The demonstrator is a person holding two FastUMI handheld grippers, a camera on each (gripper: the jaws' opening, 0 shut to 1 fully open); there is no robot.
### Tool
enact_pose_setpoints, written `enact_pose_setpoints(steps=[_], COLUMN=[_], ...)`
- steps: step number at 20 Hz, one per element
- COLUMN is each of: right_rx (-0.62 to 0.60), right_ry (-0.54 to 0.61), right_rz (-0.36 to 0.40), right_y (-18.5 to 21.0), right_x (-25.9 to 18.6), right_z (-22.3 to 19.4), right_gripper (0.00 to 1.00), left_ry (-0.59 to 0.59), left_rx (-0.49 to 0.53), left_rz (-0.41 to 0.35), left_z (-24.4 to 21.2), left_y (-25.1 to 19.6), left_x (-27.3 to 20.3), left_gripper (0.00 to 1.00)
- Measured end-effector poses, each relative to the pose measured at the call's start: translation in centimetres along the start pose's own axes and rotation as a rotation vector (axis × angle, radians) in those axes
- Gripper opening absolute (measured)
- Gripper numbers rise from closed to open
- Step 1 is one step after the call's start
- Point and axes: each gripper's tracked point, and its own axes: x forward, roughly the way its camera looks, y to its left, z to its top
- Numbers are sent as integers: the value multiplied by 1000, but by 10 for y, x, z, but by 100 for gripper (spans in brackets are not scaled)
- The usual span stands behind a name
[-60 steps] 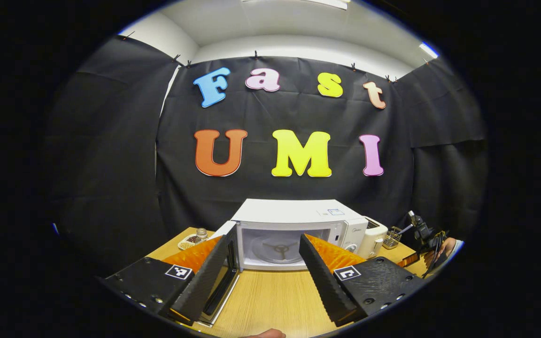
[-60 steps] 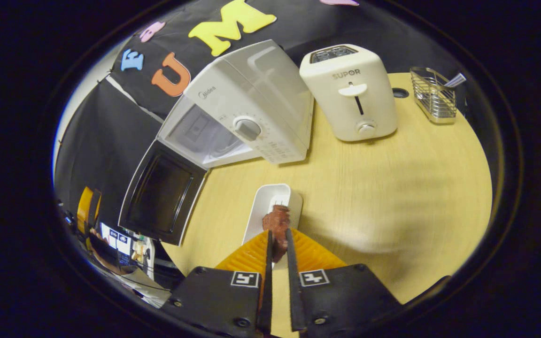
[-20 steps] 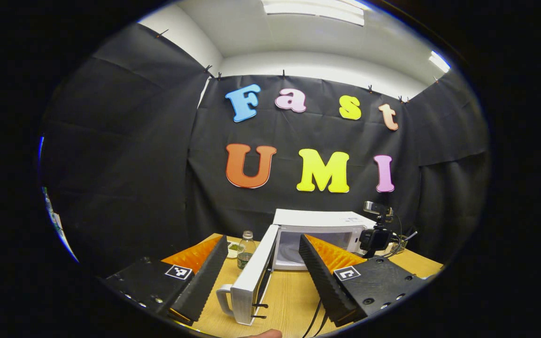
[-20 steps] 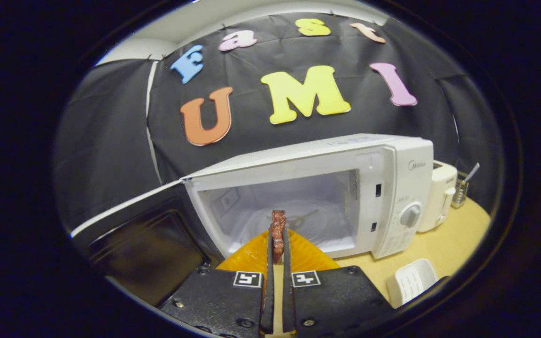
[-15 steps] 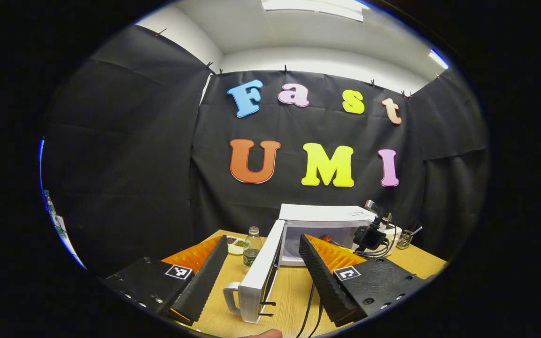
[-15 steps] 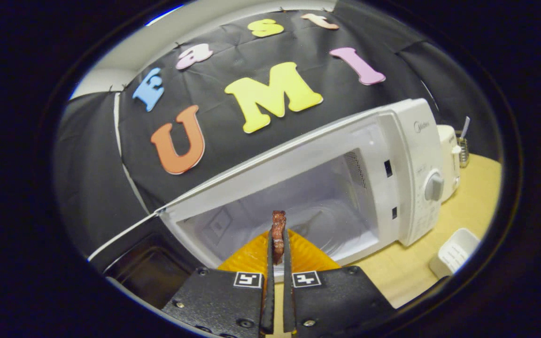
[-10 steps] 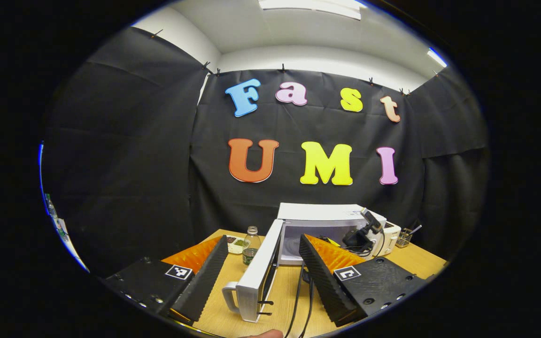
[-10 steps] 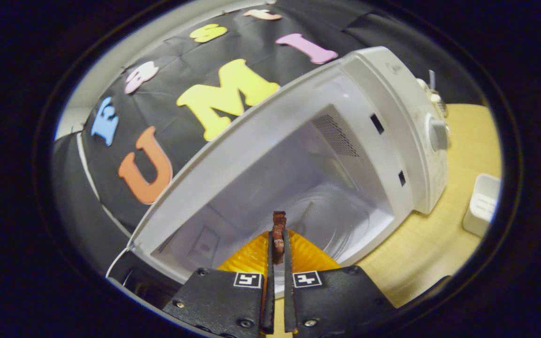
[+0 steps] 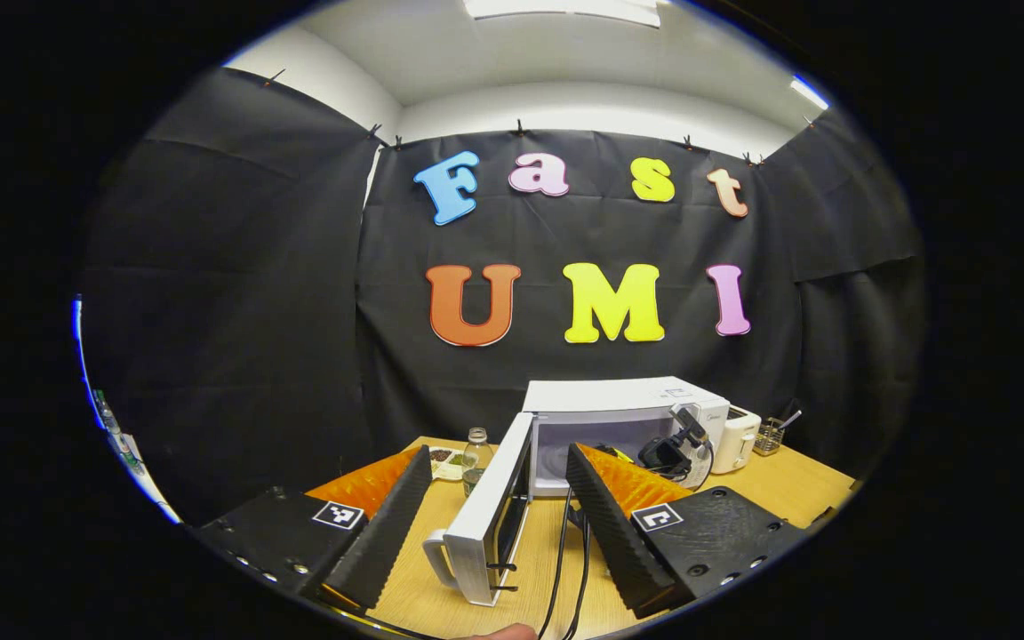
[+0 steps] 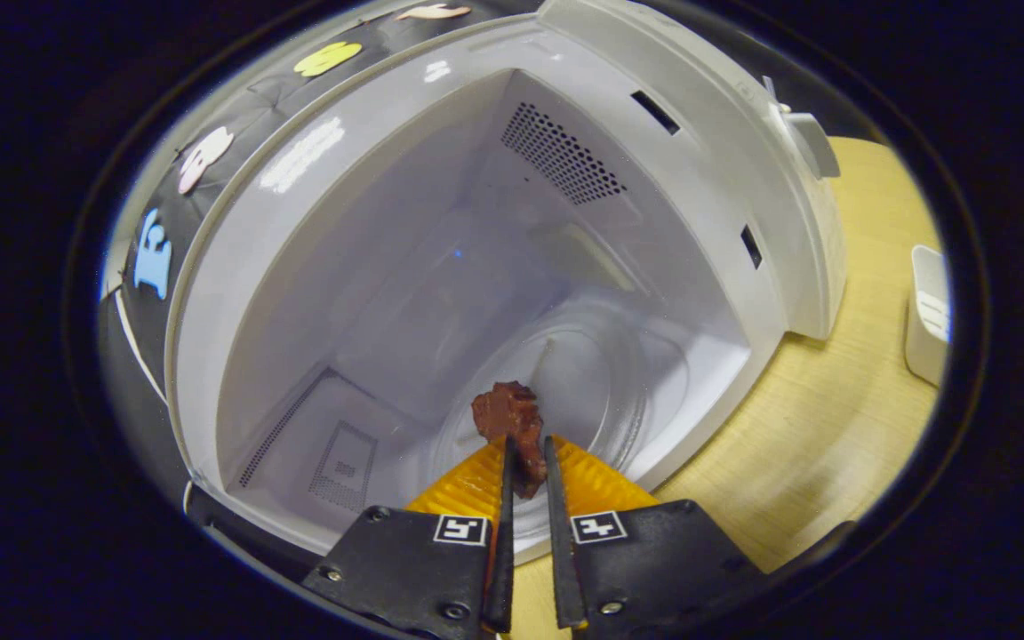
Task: Open the microwave oven with the left hand, put the food in, and close the microwave oven.
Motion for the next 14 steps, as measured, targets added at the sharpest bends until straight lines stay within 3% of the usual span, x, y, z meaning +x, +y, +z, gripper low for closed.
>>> enact_pose_setpoints(steps=[1,2,3,4,5,6,11,12,13,14], right_rx=[8,-14,-85,-168,-230,-276,-391,-424,-455,-484], right_ry=[-8,-12,-9,-13,-25,-33,-57,-44,-39,-31], right_rz=[17,34,39,35,46,58,99,120,147,181], right_y=[4,9,14,16,19,22,19,19,20,21], right_x=[-2,-3,-4,-4,-11,-10,-44,-54,-65,-78], right_z=[4,7,10,8,11,12,25,25,27,30], right_gripper=[29,29,58,70,89,100,100,89,100,100], left_ry=[4,5,5,9,14,17,4,4,4,7], left_rx=[-4,-6,-5,-3,4,15,36,36,36,35], left_rz=[-7,-11,-12,-7,-1,5,5,6,13,22], left_z=[-2,-2,-2,-4,-5,-5,-2,-4,-6,-9], left_y=[-2,-3,-3,-1,1,1,-1,0,4,10], left_x=[-2,-2,-2,-4,-5,-5,-12,-13,-14,-15], left_gripper=[94,94,94,94,94,93,94,94,95,95])
